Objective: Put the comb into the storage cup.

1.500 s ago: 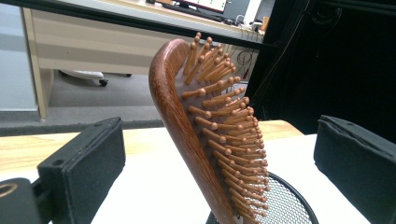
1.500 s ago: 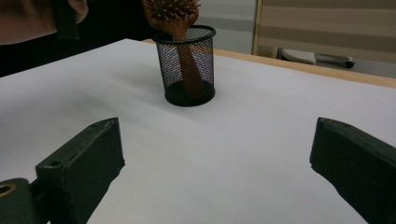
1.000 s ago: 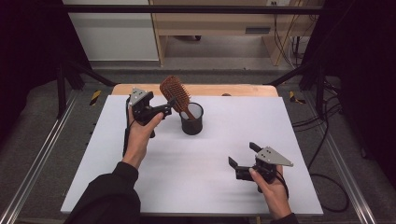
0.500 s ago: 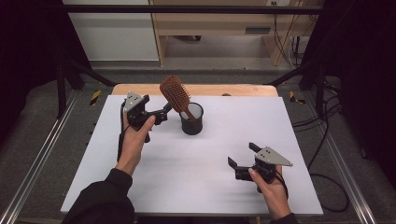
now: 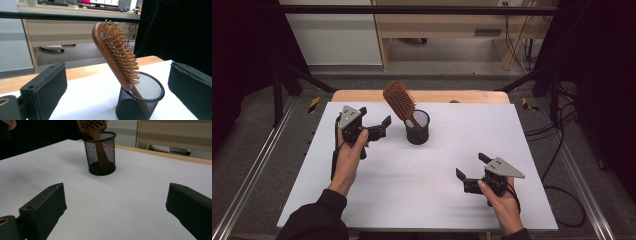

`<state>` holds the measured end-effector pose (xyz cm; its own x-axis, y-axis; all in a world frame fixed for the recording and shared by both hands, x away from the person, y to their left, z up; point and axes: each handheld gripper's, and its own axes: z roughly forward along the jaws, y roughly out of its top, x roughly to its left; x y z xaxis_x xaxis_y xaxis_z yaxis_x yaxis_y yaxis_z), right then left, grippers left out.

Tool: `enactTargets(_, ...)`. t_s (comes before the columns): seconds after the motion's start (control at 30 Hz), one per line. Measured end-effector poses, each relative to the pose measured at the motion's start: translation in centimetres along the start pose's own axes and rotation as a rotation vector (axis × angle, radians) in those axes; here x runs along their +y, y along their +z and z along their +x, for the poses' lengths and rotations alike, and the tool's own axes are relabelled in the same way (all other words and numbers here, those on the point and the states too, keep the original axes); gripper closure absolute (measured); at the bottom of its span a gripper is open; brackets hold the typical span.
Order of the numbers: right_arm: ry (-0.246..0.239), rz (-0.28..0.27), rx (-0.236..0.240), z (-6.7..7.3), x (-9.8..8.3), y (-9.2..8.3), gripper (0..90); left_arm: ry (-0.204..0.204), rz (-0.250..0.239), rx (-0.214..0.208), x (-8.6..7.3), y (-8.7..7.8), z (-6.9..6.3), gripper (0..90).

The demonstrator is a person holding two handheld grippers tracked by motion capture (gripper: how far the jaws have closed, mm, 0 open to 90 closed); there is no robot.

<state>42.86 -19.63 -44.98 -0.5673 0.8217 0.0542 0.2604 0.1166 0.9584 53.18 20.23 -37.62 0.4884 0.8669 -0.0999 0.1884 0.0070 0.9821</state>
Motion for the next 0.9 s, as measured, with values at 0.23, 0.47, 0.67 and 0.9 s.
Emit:
enactTargets(0.23, -0.005, 0.003, -0.007, 0.0, 0.0, 0.0, 3.1, -0.005, -0.011, 0.007, -0.3, -1.6, 0.6, 2.4)
enactTargets(0.47, -0.013, 0.011, -0.011, 0.0, -0.1, 0.0, 3.2, -0.011, -0.022, 0.021, -1.0, -3.5, 1.5, 2.2)
enactTargets(0.67, -0.022, 0.008, -0.018, 0.2, -0.1, 0.0, 3.4, -0.026, -0.032, 0.033, -1.9, -5.3, 2.4, 2.2)
enactTargets(0.9, -0.027, 0.014, -0.028, 0.0, -0.2, -0.1, 4.2, -0.033, -0.049, 0.047, -2.3, -7.8, 3.5, 2.2)
